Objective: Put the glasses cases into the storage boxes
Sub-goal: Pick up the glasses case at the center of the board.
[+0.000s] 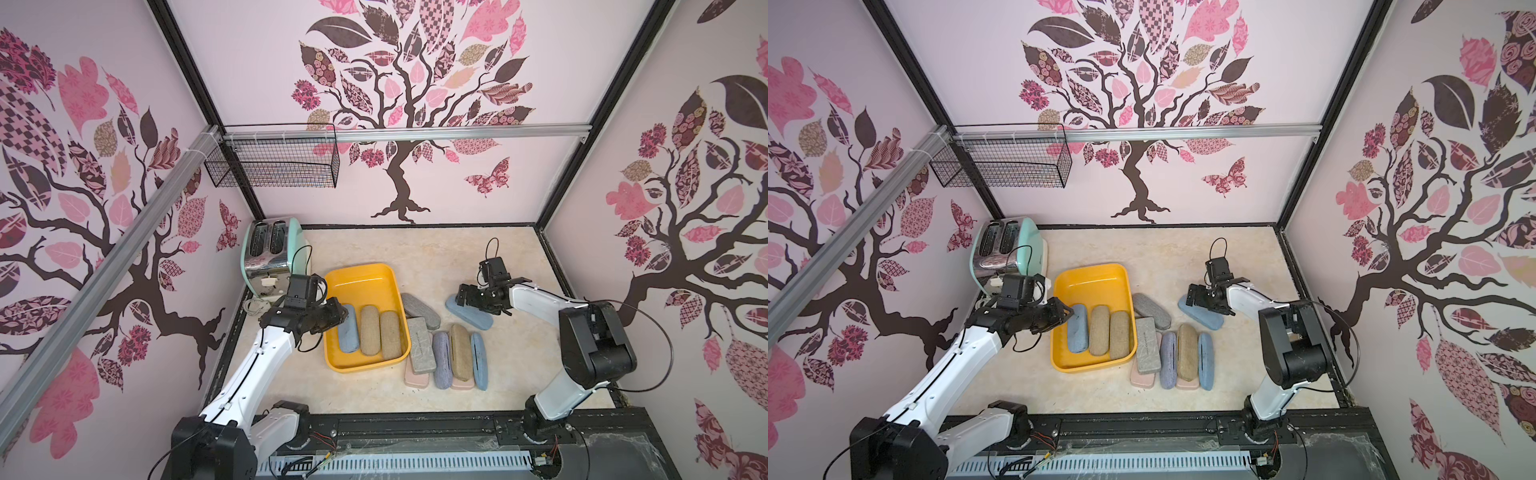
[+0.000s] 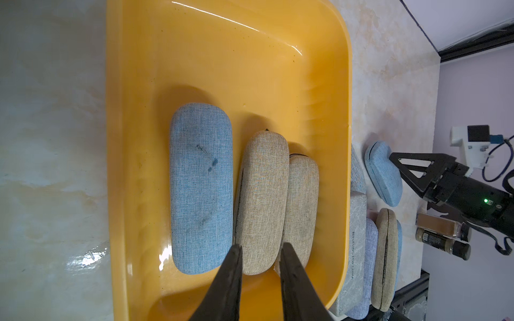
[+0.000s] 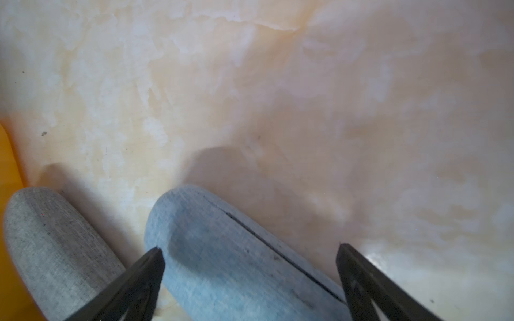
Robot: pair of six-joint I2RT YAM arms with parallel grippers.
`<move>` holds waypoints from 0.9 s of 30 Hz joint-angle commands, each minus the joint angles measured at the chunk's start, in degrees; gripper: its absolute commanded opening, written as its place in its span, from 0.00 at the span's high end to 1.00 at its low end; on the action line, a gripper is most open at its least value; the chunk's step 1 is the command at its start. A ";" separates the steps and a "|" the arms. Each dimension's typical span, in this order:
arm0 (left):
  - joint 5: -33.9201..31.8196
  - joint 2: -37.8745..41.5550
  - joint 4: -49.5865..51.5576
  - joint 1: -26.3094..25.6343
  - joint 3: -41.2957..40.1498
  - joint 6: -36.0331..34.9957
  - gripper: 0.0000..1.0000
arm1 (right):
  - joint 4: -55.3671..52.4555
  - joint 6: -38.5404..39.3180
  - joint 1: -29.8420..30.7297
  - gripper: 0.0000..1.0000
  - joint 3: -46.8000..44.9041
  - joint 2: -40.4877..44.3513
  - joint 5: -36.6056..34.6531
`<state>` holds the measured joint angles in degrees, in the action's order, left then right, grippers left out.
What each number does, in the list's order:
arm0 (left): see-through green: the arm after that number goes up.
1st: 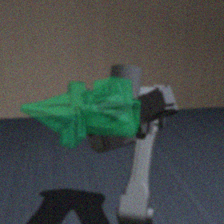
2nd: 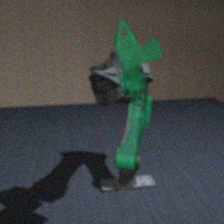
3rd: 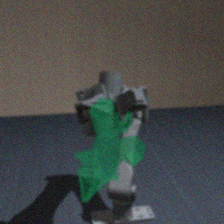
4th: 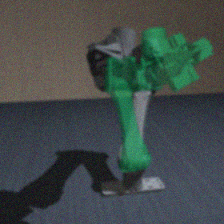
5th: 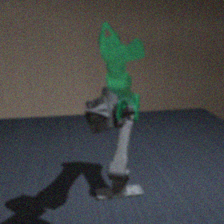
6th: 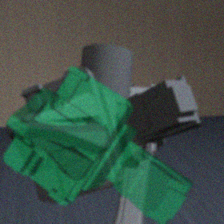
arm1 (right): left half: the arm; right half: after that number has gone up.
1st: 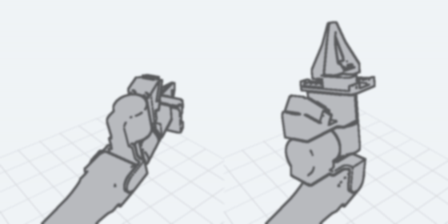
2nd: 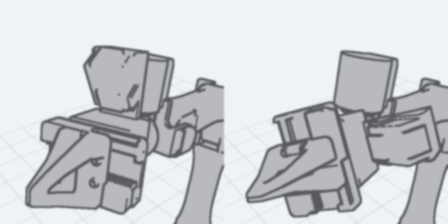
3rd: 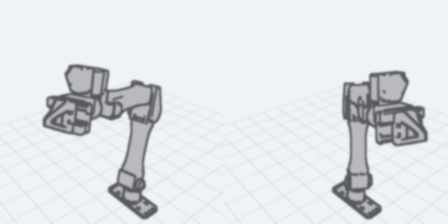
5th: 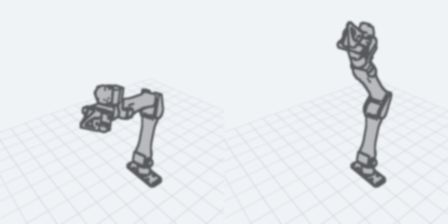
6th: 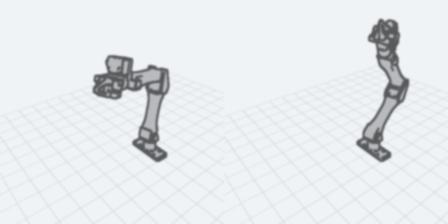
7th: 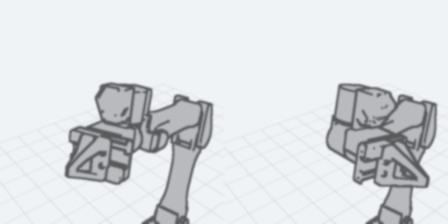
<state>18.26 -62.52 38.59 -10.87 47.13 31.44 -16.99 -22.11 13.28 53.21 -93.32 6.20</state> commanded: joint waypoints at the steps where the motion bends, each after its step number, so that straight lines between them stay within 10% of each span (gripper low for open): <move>1: -0.07 -0.07 -0.80 -0.37 -1.31 -0.59 0.72 | -1.79 -0.59 2.17 0.00 -1.53 3.74 -3.93; 17: -0.07 0.25 -1.05 -0.31 -1.26 -0.62 0.72 | -5.48 -0.35 8.23 0.01 3.48 -7.18 -15.67; 27: -0.44 0.65 -1.01 -0.30 -1.52 -0.13 0.67 | -6.29 -1.09 8.25 0.28 4.85 -9.36 -19.15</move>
<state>18.20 -62.59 38.59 -10.94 47.11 31.51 -21.06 -22.94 21.37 57.41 -101.06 -10.92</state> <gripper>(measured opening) 0.332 0.725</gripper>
